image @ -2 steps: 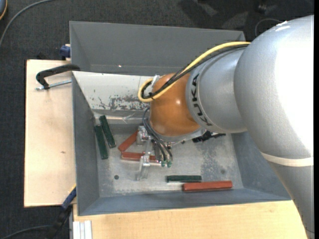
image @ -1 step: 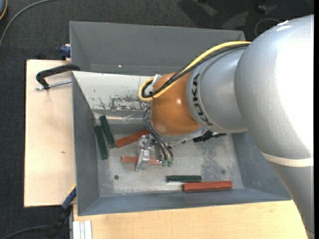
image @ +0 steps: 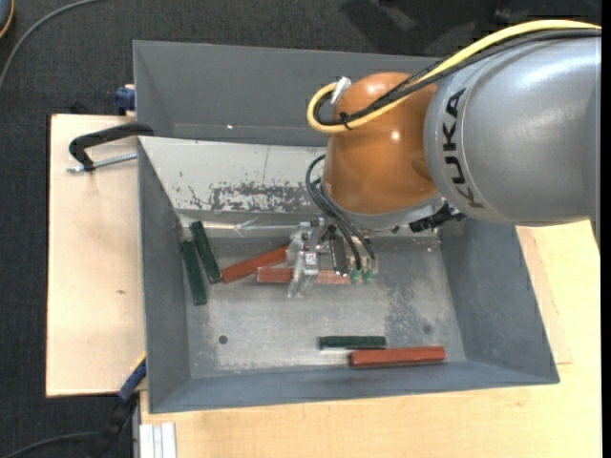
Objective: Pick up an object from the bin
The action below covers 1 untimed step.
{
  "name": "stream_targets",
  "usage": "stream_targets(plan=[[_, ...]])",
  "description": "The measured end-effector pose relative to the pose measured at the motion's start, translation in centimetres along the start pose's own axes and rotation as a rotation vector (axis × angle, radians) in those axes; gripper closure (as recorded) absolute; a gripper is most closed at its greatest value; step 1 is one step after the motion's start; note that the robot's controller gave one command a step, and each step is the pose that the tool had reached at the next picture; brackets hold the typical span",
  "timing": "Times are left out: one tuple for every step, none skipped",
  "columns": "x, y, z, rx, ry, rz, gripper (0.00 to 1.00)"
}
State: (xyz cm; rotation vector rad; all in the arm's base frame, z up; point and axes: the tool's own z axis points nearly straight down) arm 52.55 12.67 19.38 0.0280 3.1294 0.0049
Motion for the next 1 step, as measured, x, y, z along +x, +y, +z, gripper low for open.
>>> stream_targets(plan=[[0.28, -0.77, -7.62, 0.0, 0.001, -0.206, 1.0]])
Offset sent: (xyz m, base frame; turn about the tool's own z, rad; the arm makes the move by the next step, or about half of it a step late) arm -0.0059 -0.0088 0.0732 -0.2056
